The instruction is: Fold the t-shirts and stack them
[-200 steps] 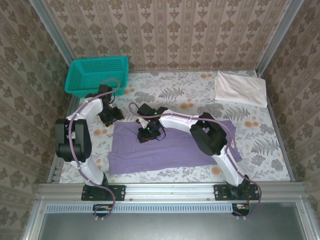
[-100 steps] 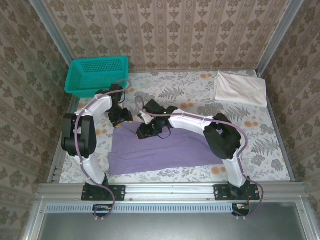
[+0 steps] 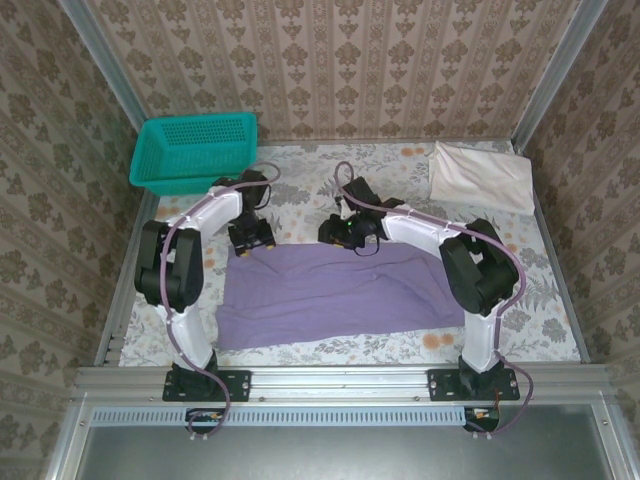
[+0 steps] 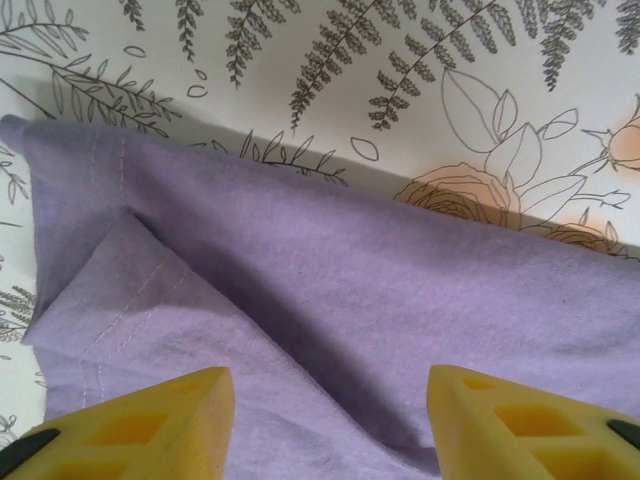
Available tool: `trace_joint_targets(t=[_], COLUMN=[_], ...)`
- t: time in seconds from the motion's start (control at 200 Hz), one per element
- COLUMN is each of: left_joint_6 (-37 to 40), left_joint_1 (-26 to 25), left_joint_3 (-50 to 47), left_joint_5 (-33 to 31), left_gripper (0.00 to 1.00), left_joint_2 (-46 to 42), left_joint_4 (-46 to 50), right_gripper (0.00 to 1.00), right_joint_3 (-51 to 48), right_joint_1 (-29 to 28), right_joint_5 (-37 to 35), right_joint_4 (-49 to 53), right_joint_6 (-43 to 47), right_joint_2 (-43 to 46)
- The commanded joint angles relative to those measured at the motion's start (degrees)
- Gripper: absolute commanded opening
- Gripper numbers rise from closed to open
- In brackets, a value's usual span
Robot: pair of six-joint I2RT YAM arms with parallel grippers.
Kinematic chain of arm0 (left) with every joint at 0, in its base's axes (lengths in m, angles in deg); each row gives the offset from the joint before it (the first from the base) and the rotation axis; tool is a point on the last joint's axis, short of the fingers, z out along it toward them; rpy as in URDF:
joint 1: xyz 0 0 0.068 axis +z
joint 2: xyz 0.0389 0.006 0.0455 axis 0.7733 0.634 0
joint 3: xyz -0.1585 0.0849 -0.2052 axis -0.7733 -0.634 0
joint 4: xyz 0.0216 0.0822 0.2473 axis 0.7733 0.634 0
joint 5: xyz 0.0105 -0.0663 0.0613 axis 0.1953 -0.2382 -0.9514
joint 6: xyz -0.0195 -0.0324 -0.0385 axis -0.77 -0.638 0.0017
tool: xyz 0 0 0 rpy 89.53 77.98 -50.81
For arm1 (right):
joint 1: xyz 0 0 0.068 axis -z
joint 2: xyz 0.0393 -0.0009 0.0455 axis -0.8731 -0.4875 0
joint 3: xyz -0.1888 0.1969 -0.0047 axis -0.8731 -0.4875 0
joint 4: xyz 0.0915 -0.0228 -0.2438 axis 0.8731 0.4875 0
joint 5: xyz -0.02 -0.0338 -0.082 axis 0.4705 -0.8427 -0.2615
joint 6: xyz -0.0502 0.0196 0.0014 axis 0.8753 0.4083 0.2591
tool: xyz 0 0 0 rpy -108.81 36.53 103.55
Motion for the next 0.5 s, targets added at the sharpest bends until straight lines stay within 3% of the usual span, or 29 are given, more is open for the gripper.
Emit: trace_joint_targets(t=[0.0, 0.495], left_joint_6=[-0.6, -0.5], left_joint_1=[-0.6, -2.1], left_joint_3=[-0.6, -1.3], left_joint_5=[-3.0, -3.3], left_gripper=[0.51, 0.53], left_joint_2=[1.0, 3.0], left_joint_4=[3.0, 3.6], right_gripper=[0.36, 0.33], right_joint_3=[1.3, 1.6], right_joint_1=[-0.9, -0.9], right_joint_5=[-0.5, -0.9], right_joint_4=[3.1, 4.8], right_joint_6=[-0.9, -0.4], right_joint_2=[-1.7, -5.7])
